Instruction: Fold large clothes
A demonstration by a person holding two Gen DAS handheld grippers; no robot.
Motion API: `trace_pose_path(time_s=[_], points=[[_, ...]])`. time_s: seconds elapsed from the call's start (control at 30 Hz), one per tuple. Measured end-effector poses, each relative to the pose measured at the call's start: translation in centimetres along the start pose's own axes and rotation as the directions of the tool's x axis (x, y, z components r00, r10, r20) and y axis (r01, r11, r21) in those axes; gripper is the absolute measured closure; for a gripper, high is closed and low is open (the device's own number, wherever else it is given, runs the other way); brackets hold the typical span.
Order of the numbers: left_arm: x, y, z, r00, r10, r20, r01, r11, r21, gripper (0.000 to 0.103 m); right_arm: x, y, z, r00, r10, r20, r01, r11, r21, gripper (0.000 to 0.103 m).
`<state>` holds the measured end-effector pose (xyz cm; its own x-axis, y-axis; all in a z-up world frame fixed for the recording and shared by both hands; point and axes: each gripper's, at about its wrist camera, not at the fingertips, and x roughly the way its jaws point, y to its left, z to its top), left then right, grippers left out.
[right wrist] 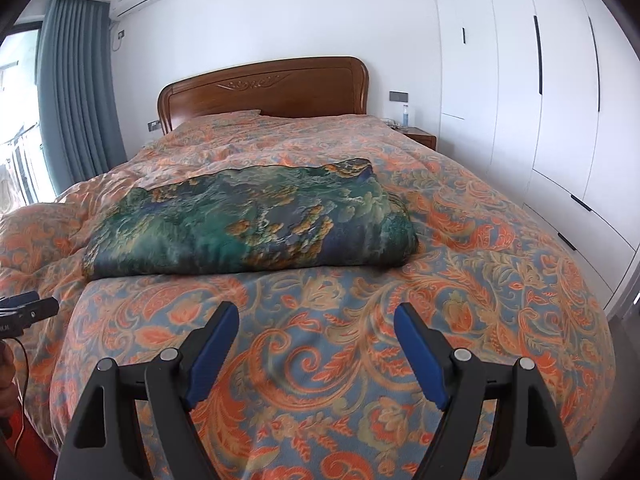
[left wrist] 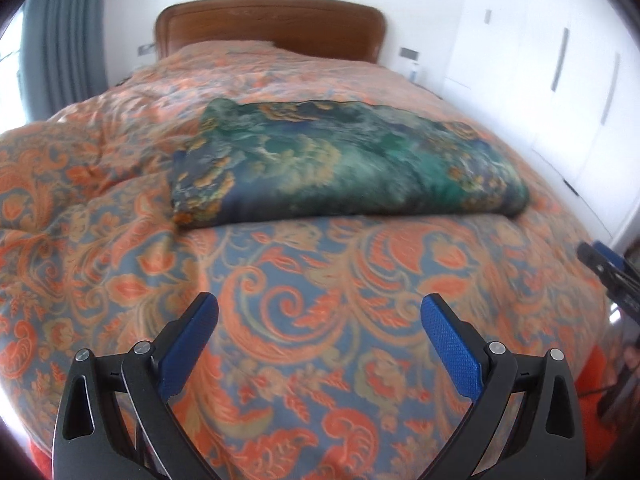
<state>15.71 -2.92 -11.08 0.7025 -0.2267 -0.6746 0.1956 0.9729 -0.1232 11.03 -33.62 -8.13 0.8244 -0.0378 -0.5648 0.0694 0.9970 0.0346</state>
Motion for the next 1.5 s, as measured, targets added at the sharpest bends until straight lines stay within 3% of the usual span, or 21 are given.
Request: trace_pose_path(time_s=[0.2,0.37,0.67,0.8,1.03,1.3,1.5], points=[[-0.8,-1.0,-0.9,1.000,-0.010,0.008,0.010,0.999,0.040,0.002,0.0,1.8,-1.1,0.999,0.028,-0.024,-0.029,0.999,-0.030,0.021],[-0.8,-0.9,-1.3,1.000,0.028,-0.001,-0.028,0.998,0.057,0.002,0.1,3.0,-2.1,0.998,0.045,-0.032,-0.046,0.998,-0.052,0.021],[0.4,-0.1,-0.9,0.998,0.024,-0.051,-0.023,1.000,0.011,0.002,-0.1,3.3,-3.0,0.998,0.066,-0.012,-0.067,0.995,-0.068,0.021],[1.8,-0.8,2.3,0.998,-0.007,-0.061,0.009,0.999,0.034,0.002,0.2,2.4,-3.6,0.997,0.080,-0.018,-0.080,0.996,-0.031,0.021],[9.0,-1.9,12.5,0.991,-0.091,-0.103,0.095,0.995,0.034,0.002,1.2,1.3,-4.3,0.993,0.112,-0.030,-0.112,0.994,0.002,0.021],[18.8,-2.0,23.2,0.990,-0.038,-0.133,0.024,0.994,-0.104,0.002,2.1,0.5,-5.1,0.989,0.137,-0.052,-0.137,0.991,0.003,0.021],[23.6,-2.8,26.0,0.986,0.062,-0.157,-0.077,0.993,-0.089,0.002,3.3,-0.4,-5.8,0.983,0.159,-0.089,-0.156,0.987,0.041,0.021]])
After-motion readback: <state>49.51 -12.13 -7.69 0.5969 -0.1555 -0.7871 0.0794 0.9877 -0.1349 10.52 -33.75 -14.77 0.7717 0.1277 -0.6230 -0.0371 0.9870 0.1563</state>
